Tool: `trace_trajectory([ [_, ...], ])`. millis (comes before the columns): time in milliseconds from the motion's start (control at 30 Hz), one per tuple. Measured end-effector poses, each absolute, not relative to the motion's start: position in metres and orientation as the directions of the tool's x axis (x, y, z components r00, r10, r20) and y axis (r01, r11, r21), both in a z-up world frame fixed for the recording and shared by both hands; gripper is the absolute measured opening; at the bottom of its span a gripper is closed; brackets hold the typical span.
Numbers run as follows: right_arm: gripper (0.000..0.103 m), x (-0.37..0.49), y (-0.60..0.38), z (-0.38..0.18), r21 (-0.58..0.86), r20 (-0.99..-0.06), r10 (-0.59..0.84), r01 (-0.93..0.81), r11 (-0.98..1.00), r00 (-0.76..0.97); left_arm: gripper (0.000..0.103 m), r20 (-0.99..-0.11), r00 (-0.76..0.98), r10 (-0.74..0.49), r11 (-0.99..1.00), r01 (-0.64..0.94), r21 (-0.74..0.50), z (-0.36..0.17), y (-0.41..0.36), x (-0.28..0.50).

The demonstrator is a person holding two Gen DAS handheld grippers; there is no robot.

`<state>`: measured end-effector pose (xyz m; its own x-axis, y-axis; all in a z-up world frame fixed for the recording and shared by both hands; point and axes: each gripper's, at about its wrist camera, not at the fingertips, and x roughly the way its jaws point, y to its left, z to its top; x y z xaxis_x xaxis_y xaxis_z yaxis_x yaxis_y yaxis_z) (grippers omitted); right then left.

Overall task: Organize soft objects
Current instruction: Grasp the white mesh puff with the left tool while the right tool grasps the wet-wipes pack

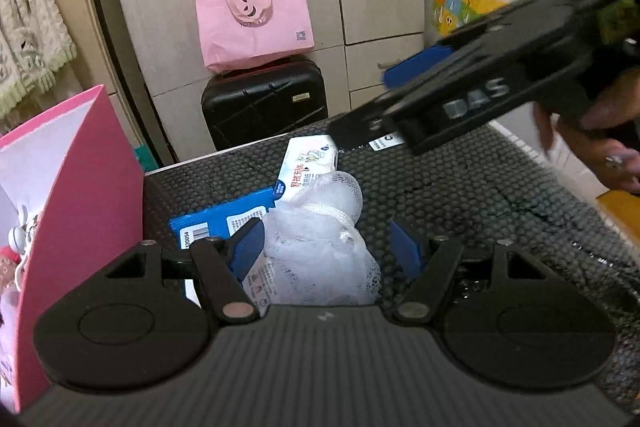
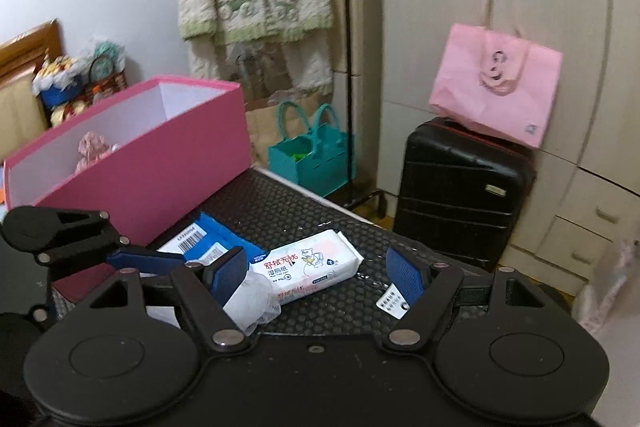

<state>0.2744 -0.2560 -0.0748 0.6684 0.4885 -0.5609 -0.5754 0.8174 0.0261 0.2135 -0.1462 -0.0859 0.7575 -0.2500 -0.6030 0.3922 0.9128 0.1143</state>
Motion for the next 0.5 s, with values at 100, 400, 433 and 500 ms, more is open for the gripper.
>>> trace_trajectory([
  [100, 0.081, 0.287, -0.251, -0.083, 0.017, -0.568, 0.510, -0.610, 0.792, 0.646, 0.056, -0.613, 0.755, -0.233, 0.913, 0.387, 0.130, -0.090, -0.149, 0.216],
  [400, 0.081, 0.317, -0.243, -0.097, 0.066, -0.591, 0.559, -0.656, 0.752, 0.581, 0.035, -0.644, 0.715, -0.272, 0.914, 0.400, 0.059, -0.100, -0.150, 0.220],
  [433, 0.081, 0.319, -0.243, -0.098, 0.069, -0.592, 0.563, -0.660, 0.748, 0.577, 0.035, -0.646, 0.704, -0.295, 0.911, 0.411, 0.032, -0.100, -0.149, 0.220],
  [500, 0.082, 0.323, -0.239, -0.100, 0.073, -0.597, 0.575, -0.676, 0.733, 0.559, 0.035, -0.652, 0.684, -0.326, 0.909, 0.417, -0.017, -0.099, -0.145, 0.220],
])
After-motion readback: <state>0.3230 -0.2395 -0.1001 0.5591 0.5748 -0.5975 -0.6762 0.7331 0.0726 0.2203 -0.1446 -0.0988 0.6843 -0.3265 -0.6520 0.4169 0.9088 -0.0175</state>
